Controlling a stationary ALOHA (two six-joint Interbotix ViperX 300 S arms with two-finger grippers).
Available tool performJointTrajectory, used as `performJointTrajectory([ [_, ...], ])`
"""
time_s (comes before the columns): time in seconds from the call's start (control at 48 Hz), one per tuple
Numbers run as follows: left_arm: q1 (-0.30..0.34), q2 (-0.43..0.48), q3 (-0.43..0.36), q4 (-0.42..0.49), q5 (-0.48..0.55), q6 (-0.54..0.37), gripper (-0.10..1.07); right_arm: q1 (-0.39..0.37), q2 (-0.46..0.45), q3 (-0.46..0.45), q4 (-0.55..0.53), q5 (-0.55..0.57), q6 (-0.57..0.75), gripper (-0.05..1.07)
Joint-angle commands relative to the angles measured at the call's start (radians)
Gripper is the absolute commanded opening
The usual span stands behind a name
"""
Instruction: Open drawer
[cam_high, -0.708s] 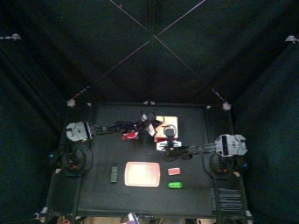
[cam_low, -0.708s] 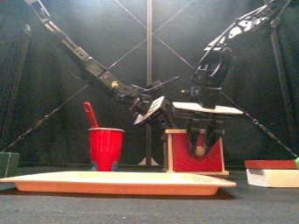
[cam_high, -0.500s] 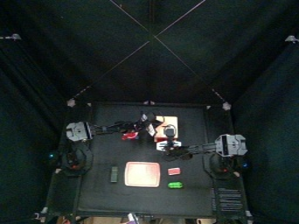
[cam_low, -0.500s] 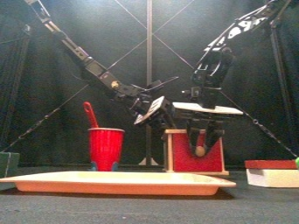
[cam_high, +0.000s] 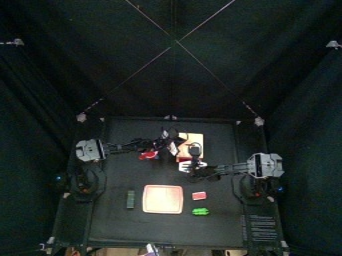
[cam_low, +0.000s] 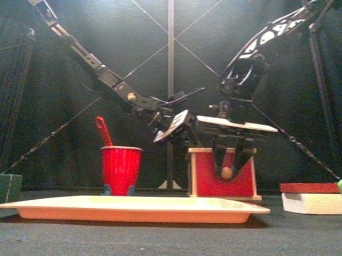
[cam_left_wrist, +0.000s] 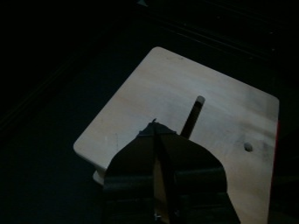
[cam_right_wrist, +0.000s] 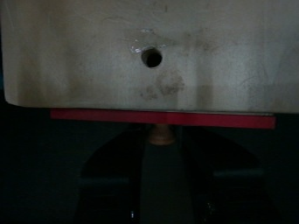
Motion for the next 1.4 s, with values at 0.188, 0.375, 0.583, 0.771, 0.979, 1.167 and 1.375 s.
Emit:
performJointTrajectory([
  [0.188,0.003,0.0,0.006,-0.002,0.008,-0.002,0.37,0.055,-0.032,0.026,0.066,-0.008,-0.002,0.52],
  [0.375,0.006,0.0,0.006,-0.002,0.008,-0.002,0.37,0.069,-0.049,0.044,0.08,-0.008,-0.002,0.52],
  [0.583,0.006,0.0,0.008,-0.002,0.008,-0.002,0.37,0.094,-0.055,0.038,0.112,-0.031,-0.003,0.52],
  [0.771,0.008,0.0,0.008,-0.003,0.006,-0.002,0.37,0.117,-0.058,0.048,0.132,-0.048,-0.003,0.52],
  [0.979,0.008,0.0,0.008,-0.003,0.008,-0.002,0.37,0.141,-0.06,0.048,0.147,-0.048,-0.003,0.52],
  [1.167,0.006,0.0,0.008,-0.003,0.006,-0.002,0.37,0.156,-0.06,0.032,0.156,-0.051,-0.003,0.52],
  [1.375,0.008,0.0,0.008,-0.003,0.008,-0.003,0.37,0.164,-0.069,0.015,0.156,-0.051,-0.005,0.52],
])
